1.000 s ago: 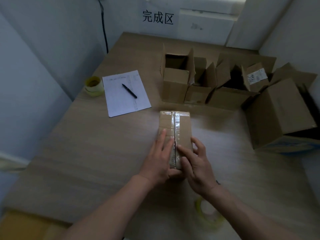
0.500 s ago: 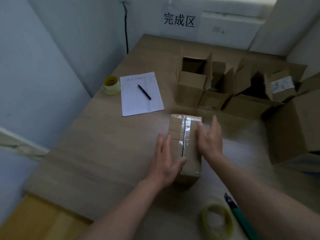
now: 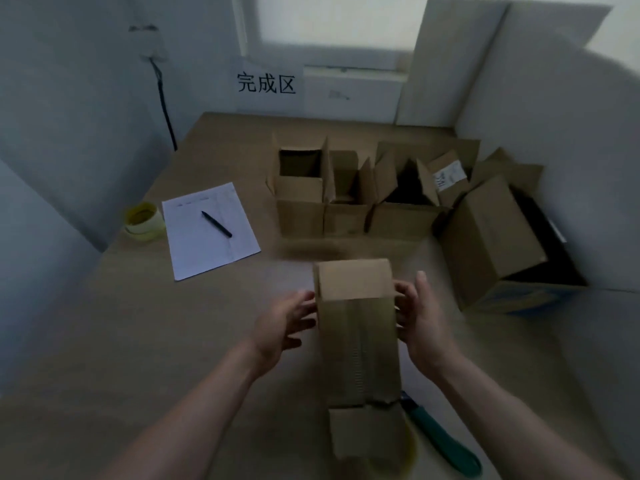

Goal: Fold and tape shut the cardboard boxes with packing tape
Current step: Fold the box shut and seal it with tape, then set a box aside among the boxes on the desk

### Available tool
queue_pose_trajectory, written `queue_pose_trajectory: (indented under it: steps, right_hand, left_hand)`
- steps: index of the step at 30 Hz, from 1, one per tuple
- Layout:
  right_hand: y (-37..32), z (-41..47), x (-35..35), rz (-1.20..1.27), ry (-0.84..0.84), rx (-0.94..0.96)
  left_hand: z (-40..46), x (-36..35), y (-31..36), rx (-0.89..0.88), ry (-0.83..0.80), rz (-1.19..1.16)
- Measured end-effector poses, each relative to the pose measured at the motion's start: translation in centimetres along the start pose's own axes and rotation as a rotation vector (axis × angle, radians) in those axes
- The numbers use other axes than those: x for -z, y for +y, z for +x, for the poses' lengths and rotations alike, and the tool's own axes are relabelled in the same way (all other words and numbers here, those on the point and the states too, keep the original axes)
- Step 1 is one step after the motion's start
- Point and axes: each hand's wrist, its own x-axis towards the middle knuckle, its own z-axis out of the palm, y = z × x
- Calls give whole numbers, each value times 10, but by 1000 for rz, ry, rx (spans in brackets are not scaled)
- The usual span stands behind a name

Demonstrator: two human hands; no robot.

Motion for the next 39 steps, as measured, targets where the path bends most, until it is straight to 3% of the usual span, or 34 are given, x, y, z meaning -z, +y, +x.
queue_pose_trajectory:
  steps: [4, 6, 8, 11, 14, 18, 20, 23, 27, 30, 35, 39]
  right_hand:
    - [13, 2, 11, -183, -67, 37]
    - [21, 10, 15, -283, -10, 41]
    - [25, 20, 20, -351, 87, 24]
    - [19, 40, 30, -258, 261, -62]
    - [8, 57, 43, -322, 351, -62]
    - [-5, 64, 46, -680, 229, 25]
    - [-9, 67, 46, -723, 173, 5]
    - [-14, 73, 50, -672, 105, -1]
    - [-21, 77, 53, -700, 52, -53]
    - [-22, 81, 54, -822, 87, -69]
    - [-35, 95, 63, -1066, 252, -25]
    - [-77, 114, 99, -853, 416, 8]
  left_hand:
    - [10, -39, -6, 4, -128, 110]
    - [18, -56, -7, -78, -144, 208]
    - [29, -72, -9, -149, -71, 341]
    - [46, -87, -9, -221, 89, 445]
    - [61, -98, -4, -210, 136, 516]
    - [76, -118, 11, -116, 175, 909]
    - [81, -125, 18, -55, 149, 957]
    - [86, -124, 27, 12, 111, 878]
    - [77, -107, 41, 45, -117, 388]
    - [71, -97, 46, 21, -167, 164]
    - [85, -114, 54, -43, -125, 107]
    - [106, -125, 70, -82, -74, 140]
